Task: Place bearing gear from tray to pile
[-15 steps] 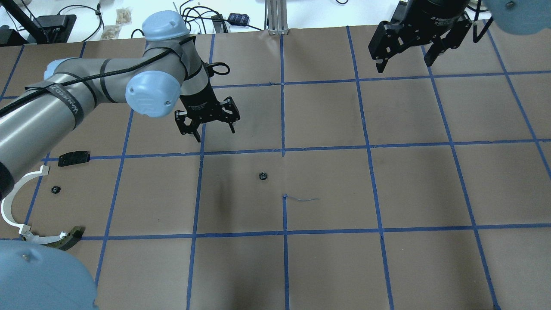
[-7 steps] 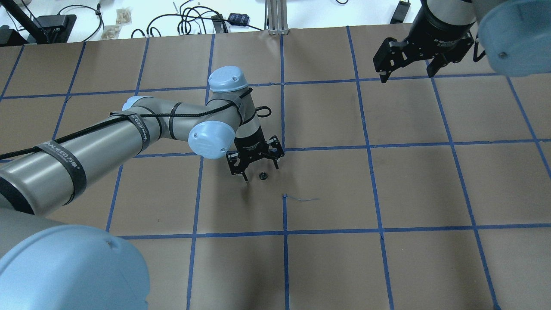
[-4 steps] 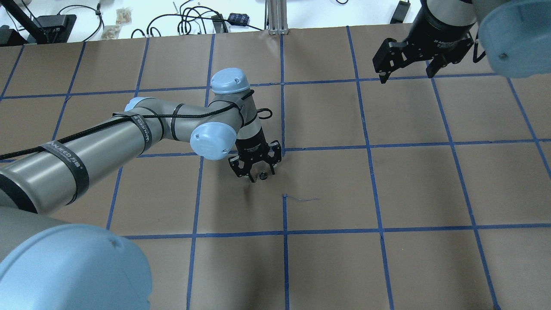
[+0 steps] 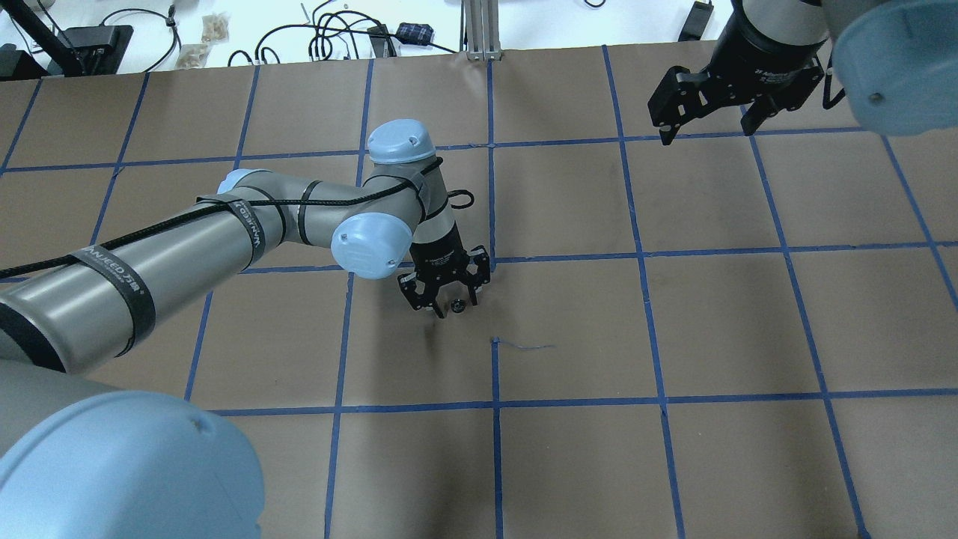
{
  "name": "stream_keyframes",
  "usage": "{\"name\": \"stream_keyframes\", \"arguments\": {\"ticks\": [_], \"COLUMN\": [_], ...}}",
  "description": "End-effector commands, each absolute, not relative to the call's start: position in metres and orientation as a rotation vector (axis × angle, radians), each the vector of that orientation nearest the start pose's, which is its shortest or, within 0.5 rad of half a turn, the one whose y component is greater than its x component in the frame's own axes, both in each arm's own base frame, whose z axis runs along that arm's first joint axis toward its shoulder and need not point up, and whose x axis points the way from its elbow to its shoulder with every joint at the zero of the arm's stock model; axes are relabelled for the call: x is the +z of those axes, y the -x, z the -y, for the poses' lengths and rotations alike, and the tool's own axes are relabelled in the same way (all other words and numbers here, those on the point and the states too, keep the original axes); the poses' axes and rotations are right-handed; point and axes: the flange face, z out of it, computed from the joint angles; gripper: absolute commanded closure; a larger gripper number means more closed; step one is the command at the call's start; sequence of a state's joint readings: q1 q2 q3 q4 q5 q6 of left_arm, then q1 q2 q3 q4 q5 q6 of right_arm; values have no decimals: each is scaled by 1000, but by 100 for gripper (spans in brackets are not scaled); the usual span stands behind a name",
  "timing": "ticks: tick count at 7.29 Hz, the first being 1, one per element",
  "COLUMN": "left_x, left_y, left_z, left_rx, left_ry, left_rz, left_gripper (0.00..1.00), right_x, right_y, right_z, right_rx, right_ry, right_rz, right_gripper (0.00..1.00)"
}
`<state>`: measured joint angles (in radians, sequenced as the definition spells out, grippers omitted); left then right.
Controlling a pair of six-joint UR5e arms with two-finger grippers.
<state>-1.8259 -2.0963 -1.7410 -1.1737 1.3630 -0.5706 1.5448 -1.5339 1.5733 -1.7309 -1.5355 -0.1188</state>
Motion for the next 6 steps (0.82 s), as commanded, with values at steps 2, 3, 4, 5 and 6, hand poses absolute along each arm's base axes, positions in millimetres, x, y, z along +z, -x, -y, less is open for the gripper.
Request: {"name": "stream_keyframes", "arguments": {"ticks": [2, 3, 4, 5, 6], "left_x": [162, 163, 172, 184, 199], "left_y": [296, 295, 292, 271, 232], "left_z": [521, 522, 529, 542, 563], "left_rx": [573, 568, 533, 459, 407], "left_ry": [535, 529, 529, 491, 408], "left_rz": [-3113, -3114, -3128, -3110, -3114], "left_gripper": [100, 100, 100, 100, 100], "right_x": [484, 484, 484, 483, 483], "right_y": [-123, -124, -124, -124, -124], "right_z": [522, 522, 522, 521, 521], "right_rx": [-190, -190, -190, -187, -187], "right_ry": [149, 151, 151, 153, 156], "right_rz": [-3106, -3104, -3104, -3104, -3104], "right_gripper": [0, 0, 0, 0, 0]}}
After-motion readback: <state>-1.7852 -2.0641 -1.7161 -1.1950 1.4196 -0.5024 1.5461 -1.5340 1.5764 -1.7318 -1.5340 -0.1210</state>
